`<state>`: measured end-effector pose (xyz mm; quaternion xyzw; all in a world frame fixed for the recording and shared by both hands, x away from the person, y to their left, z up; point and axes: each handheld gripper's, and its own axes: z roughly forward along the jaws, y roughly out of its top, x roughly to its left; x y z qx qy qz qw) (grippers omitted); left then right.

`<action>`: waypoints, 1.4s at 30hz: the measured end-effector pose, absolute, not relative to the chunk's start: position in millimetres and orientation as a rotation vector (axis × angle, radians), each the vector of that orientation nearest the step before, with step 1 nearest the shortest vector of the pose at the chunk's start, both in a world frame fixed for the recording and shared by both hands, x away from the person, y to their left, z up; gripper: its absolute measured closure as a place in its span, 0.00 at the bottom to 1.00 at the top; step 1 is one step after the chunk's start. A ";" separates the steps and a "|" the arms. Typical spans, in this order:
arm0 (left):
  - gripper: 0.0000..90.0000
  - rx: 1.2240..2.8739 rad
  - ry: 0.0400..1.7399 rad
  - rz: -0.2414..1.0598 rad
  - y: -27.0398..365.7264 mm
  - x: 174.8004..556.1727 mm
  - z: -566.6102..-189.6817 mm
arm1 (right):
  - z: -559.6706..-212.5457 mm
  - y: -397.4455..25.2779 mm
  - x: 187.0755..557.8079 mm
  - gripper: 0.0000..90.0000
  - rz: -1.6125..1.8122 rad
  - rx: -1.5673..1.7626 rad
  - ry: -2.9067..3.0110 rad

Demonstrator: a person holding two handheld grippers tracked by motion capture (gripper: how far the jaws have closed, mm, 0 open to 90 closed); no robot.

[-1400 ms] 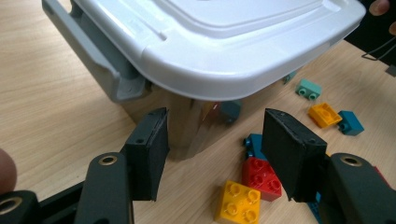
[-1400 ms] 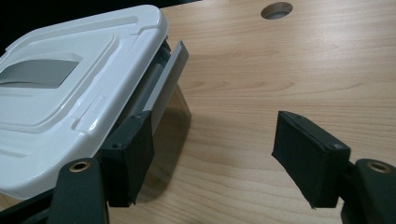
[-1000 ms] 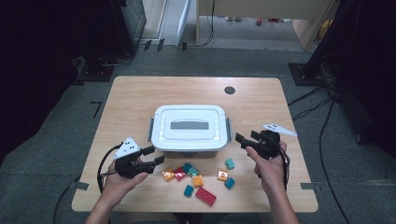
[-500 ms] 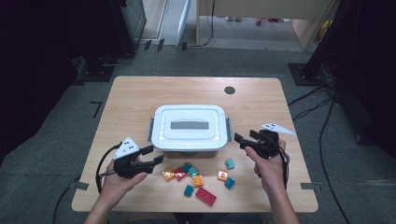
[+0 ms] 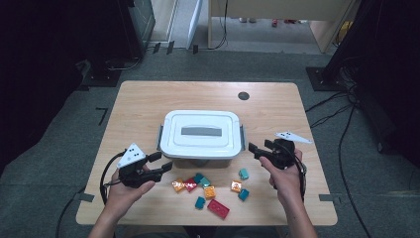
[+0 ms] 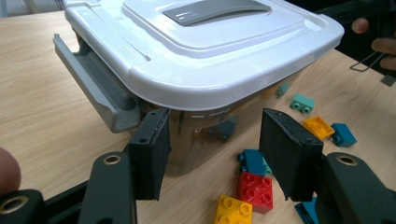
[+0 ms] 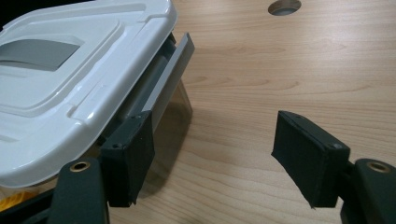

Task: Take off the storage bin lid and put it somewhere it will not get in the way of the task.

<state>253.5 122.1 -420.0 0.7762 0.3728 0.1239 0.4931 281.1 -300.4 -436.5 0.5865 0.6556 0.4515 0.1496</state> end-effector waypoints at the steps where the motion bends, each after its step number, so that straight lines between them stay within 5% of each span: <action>1: 0.48 1.879 0.905 0.300 121.8 253.6 -419.8 | -436.9 -300.2 281.2 0.33 1.299 1.685 1.881; 28: 0.48 1.784 0.988 0.342 122.7 266.3 -425.1 | -438.7 -301.2 280.8 0.35 1.317 1.685 1.834; 42: 0.50 1.754 1.047 0.354 122.7 271.8 -424.1 | -424.2 -299.2 281.0 0.47 1.409 1.559 1.882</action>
